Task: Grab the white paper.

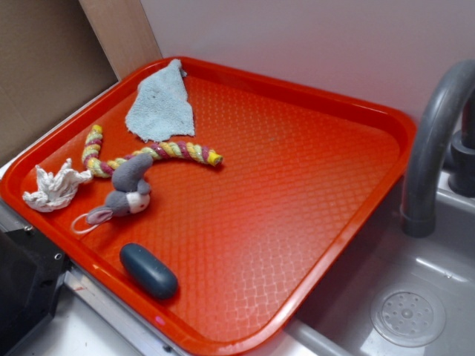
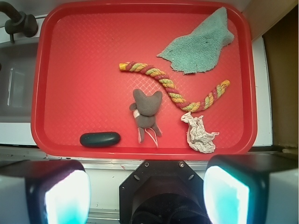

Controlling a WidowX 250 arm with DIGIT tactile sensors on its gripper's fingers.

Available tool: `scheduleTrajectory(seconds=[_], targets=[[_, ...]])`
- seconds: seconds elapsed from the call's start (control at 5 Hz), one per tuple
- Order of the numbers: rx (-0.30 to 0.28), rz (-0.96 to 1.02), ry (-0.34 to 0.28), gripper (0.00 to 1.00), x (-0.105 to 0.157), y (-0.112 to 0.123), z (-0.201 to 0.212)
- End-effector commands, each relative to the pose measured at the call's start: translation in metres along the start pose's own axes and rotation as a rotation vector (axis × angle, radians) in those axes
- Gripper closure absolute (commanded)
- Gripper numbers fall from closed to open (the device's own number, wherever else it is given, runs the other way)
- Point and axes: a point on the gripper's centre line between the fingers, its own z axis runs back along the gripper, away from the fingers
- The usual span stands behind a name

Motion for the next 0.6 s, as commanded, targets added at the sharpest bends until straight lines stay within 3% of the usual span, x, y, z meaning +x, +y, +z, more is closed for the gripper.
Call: scheduleTrajectory(seconds=[0.0, 0.2, 0.4], targets=[[0.000, 0.000, 0.000, 0.00, 0.000, 0.000, 0.000], [0.013, 0.047, 0.036, 0.00, 0.010, 0.014, -0.028], [-0.017, 0.040, 0.055, 0.00, 0.017, 0.026, -0.057]])
